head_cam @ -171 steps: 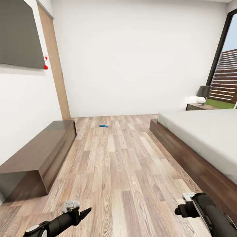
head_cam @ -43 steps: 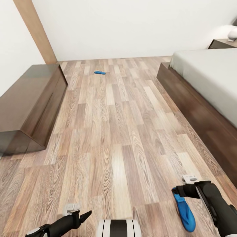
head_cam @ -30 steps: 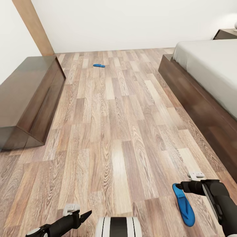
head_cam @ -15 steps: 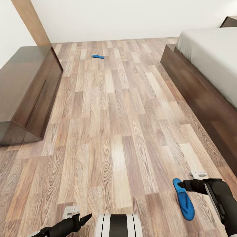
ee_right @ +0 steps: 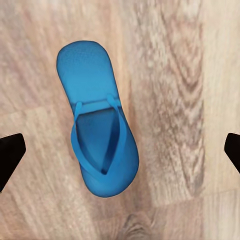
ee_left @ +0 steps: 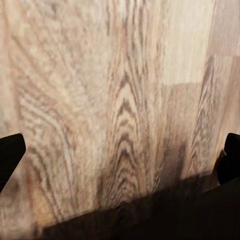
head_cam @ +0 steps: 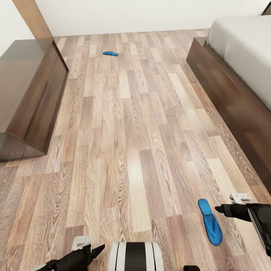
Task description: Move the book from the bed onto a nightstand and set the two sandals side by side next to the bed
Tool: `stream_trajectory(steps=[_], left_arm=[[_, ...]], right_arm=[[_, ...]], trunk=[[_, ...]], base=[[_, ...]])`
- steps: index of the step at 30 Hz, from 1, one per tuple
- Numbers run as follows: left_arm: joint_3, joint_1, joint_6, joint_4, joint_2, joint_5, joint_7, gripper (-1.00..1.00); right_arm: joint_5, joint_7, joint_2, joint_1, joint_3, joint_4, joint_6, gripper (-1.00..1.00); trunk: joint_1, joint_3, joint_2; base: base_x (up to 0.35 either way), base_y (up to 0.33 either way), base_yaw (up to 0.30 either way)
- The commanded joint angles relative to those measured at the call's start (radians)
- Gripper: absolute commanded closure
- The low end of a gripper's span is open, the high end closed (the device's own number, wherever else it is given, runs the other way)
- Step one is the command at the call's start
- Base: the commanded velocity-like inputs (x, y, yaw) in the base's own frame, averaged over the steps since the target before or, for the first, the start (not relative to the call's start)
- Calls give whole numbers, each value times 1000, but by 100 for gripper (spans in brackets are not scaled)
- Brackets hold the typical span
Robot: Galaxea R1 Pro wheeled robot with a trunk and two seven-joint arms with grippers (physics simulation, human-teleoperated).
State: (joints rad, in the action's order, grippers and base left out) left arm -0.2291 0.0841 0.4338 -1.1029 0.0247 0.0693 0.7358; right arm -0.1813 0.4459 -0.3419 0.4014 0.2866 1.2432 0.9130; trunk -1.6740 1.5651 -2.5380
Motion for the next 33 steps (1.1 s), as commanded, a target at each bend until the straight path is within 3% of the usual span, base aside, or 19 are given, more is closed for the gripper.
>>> stream_trajectory(steps=[1,31,33], left_arm=[[-1,0,9,-1,0,7,2,-100],[-1,0,9,0,0,7,2,-100],[-1,0,9,0,0,7,2,-100]], right_arm=[[-10,10,0,1,1,1,3,-100],[-18,8,5,1,-5,4,2,-100],[-19,8,6,1,-6,4,2,-100]], trunk=[[0,5,0],[-14,121,-7],[-14,121,-7]], base=[[0,0,0],[0,0,0],[0,0,0]])
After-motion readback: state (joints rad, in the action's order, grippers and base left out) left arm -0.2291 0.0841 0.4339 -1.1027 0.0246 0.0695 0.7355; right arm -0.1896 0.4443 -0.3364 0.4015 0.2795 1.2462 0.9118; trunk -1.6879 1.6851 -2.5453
